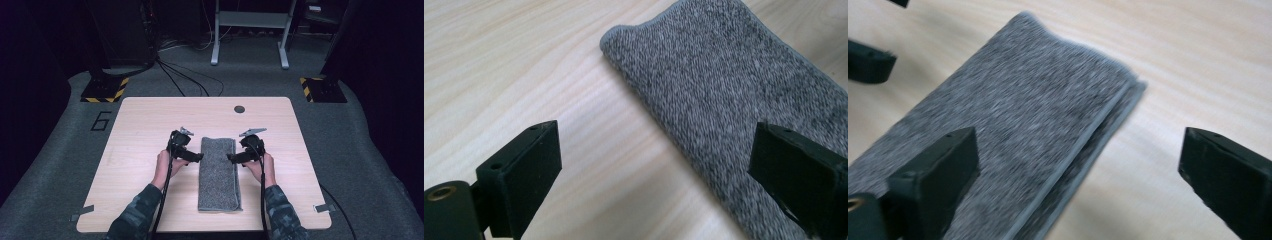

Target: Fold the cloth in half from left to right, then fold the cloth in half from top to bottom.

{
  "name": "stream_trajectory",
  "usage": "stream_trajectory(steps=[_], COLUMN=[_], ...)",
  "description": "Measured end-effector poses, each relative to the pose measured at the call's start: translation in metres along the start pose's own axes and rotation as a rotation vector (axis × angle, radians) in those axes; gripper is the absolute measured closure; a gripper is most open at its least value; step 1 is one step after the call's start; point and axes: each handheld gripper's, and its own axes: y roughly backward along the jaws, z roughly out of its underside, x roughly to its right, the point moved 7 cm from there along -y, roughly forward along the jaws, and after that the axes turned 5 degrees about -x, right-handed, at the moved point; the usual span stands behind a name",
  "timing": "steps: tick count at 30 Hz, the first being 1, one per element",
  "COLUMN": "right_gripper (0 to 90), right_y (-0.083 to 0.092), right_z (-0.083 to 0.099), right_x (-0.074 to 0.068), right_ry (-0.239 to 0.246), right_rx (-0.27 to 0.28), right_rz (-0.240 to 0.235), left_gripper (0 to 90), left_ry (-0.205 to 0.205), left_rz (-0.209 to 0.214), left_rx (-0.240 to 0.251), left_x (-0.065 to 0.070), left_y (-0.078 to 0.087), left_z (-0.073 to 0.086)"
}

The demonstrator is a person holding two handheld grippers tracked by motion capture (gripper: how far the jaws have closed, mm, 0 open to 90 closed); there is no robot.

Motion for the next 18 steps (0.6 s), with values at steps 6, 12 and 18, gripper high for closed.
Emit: stream_trajectory(steps=[6,12,18], right_gripper=[8.1,25.3,35.4], right_y=[-0.012,-0.035,-0.053], right_z=[-0.01,-0.016,-0.021], right_x=[0.012,0.028,0.037], right_ry=[-0.02,-0.08,-0.102], right_rx=[-0.023,-0.055,-0.079], right_rz=[0.009,0.009,0.028], left_gripper=[8.6,14.9,19.0], left_ry=[0.018,0.039,0.038], left_rz=[-0.008,-0.044,-0.078], left_rx=[-0.02,-0.005,-0.026], left_x=[-0.012,-0.027,-0.032], left_y=[-0.016,-0.027,-0.038], left_z=[-0.015,-0.027,-0.031])
